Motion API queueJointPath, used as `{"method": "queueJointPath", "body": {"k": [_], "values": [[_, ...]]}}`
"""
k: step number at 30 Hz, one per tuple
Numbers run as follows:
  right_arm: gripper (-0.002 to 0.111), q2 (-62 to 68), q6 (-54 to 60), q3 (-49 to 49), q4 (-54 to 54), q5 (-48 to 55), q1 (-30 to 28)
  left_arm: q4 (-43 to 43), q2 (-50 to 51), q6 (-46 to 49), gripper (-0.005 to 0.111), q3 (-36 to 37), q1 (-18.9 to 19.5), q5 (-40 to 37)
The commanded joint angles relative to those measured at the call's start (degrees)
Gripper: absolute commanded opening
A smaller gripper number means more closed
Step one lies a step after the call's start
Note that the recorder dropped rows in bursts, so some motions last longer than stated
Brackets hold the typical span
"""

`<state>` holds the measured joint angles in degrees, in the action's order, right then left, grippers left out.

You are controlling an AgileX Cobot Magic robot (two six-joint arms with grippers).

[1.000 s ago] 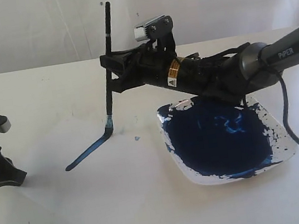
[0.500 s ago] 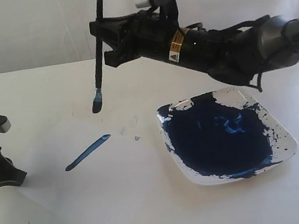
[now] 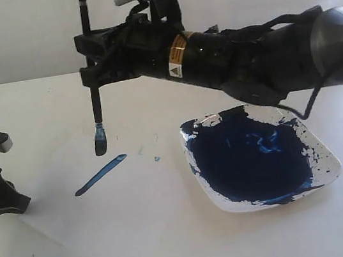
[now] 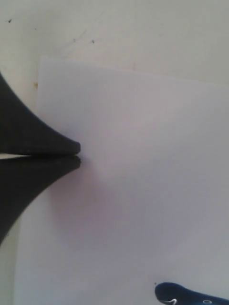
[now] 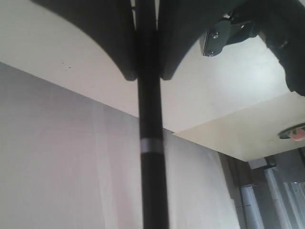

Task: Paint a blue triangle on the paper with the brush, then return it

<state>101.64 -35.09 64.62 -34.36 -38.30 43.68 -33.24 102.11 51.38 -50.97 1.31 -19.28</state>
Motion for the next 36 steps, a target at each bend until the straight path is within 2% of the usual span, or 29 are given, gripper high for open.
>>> {"method": "queueJointPath", "body": {"k": [1, 5, 7, 8, 14, 20, 27, 36], "values": [[0.000, -0.83, 19.24, -0.44, 26.29, 5.31, 6.34, 0.38, 0.53, -0.24, 0.000, 0.19, 0.00, -2.27], [0.000, -0.83, 39.54, -0.44, 58.31, 2.05, 12.15, 0.38, 0.53, -0.24, 0.000, 0.19, 0.00, -2.27], [0.000, 0.00, 50.01, -0.44, 67.37, -2.92, 14.73, 0.38, 0.53, -0.24, 0.000, 0.19, 0.00, -2.37], [0.000, 0.48, 50.55, -0.44, 68.58, -3.95, 15.53, 0.38, 0.53, -0.24, 0.000, 0.19, 0.00, -2.37], [0.000, 3.61, 41.93, -0.50, 65.60, -0.15, 16.24, 0.38, 0.53, -0.24, 0.000, 0.19, 0.00, -2.49], [0.000, 5.99, 35.09, 0.03, 65.16, -0.69, 16.24, 0.38, 0.53, -0.24, 0.000, 0.19, 0.00, -2.76], [0.000, 8.52, 34.66, 1.40, 58.36, -1.96, 16.24, 0.38, 0.53, -0.24, 0.000, 0.19, 0.00, -3.00], [0.000, 9.72, 34.66, 1.60, 57.71, -2.33, 16.24, 2.86, 0.53, -0.24, 0.000, 0.19, 0.15, -2.60]]}}
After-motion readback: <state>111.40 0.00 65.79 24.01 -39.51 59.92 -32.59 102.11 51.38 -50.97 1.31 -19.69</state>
